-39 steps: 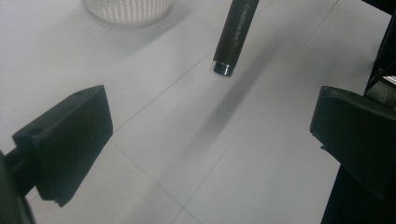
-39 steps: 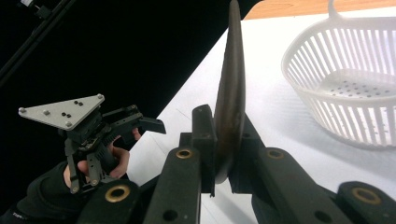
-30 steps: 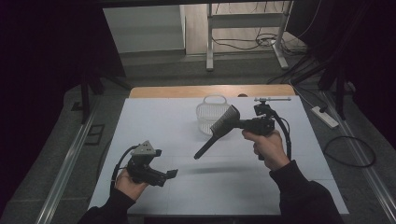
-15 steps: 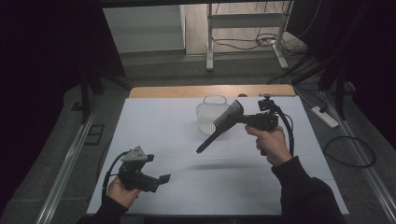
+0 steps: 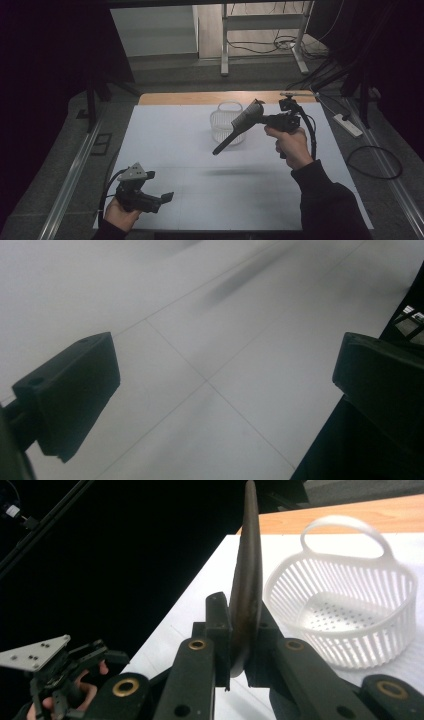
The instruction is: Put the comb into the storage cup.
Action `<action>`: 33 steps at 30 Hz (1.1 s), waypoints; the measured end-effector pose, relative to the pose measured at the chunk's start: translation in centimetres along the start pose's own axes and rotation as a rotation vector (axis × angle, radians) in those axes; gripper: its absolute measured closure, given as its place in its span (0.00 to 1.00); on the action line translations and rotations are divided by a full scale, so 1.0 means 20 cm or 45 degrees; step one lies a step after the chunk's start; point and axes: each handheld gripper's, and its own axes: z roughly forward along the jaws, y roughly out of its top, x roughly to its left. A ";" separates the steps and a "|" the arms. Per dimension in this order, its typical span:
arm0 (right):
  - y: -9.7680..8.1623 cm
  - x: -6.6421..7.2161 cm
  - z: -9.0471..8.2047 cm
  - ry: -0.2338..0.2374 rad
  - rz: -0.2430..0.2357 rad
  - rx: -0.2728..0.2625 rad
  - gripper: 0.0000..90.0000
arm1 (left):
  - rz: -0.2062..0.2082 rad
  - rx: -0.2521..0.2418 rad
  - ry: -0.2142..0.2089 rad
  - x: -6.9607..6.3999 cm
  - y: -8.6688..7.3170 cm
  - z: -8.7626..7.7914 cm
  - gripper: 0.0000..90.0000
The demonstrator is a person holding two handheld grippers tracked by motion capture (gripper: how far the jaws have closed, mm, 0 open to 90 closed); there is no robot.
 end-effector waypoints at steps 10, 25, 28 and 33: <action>0.07 -0.01 0.00 -0.039 -0.005 -0.033 0.93 | -0.007 0.000 0.031 -0.02 -0.05 -0.06 0.00; 0.18 -0.05 -0.01 -0.112 -0.002 -0.091 0.93 | 0.003 -0.036 0.088 -0.03 -0.12 -0.13 0.00; 0.20 -0.06 -0.01 -0.126 -0.001 -0.102 0.93 | 0.002 -0.046 0.099 -0.03 -0.13 -0.15 0.00; 0.22 -0.08 -0.01 -0.145 0.008 -0.121 0.93 | 0.005 -0.054 0.114 -0.04 -0.13 -0.16 0.00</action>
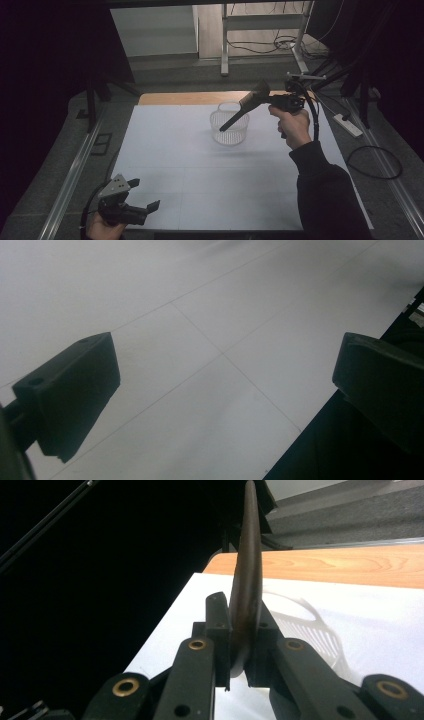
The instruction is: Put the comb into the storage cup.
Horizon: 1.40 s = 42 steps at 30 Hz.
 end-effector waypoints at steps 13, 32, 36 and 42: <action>0.06 -0.05 0.03 -0.064 0.003 -0.043 0.93 | -0.007 -0.004 0.015 -0.01 -0.01 -0.01 0.00; 0.01 -0.09 0.15 -0.132 -0.054 -0.012 0.93 | -0.014 0.009 0.014 -0.01 -0.01 -0.01 0.00; -0.01 -0.09 0.18 -0.142 -0.065 -0.002 0.93 | -0.010 0.014 0.016 -0.01 0.00 -0.01 0.00; -0.05 -0.11 0.23 -0.151 -0.074 0.017 0.93 | -0.010 0.017 0.016 -0.01 0.00 -0.01 0.00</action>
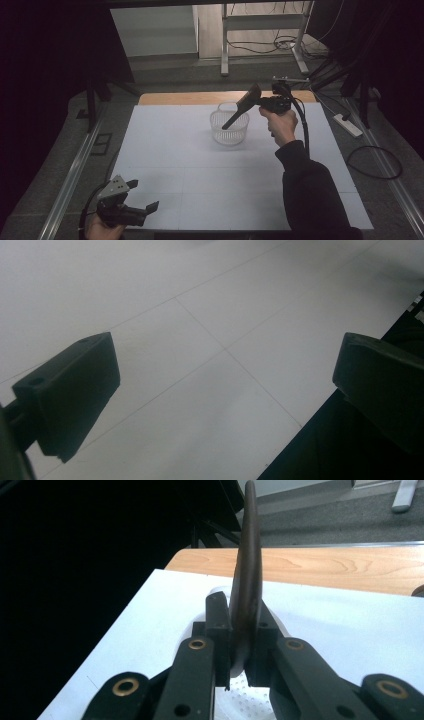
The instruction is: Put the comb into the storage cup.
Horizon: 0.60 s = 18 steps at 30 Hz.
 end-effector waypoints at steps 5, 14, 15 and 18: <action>-0.03 -0.01 0.02 -0.005 0.000 0.007 0.93 | 0.000 0.002 0.000 0.00 0.00 0.00 0.00; -0.09 -0.03 0.07 -0.003 0.021 0.027 0.93 | 0.002 0.004 0.000 0.00 0.00 0.00 0.00; -0.09 -0.04 0.07 -0.003 0.023 0.030 0.93 | 0.002 0.005 0.001 0.00 0.00 0.00 0.00; -0.10 -0.04 0.08 0.000 0.024 0.037 0.93 | 0.003 0.005 0.002 0.00 0.00 0.00 0.00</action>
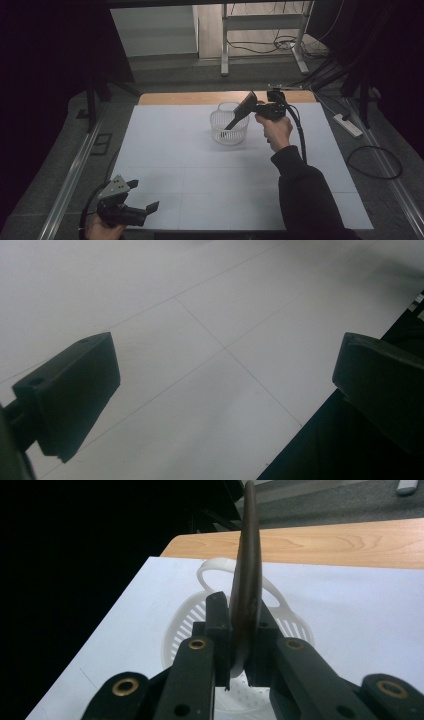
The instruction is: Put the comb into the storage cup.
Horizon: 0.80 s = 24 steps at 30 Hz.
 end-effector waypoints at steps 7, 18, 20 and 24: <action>-0.03 0.00 0.03 0.004 0.006 0.009 0.92 | 0.004 0.002 0.003 0.00 0.00 0.00 0.00; -0.07 -0.03 0.06 0.025 0.037 0.017 0.92 | 0.008 0.009 0.004 0.00 0.00 0.00 0.00; -0.07 -0.05 0.06 0.024 0.047 0.019 0.92 | 0.006 0.009 0.004 0.00 0.00 0.00 0.00; -0.09 -0.07 0.07 -0.004 0.055 0.015 0.91 | 0.005 0.010 0.003 0.00 0.00 0.00 0.00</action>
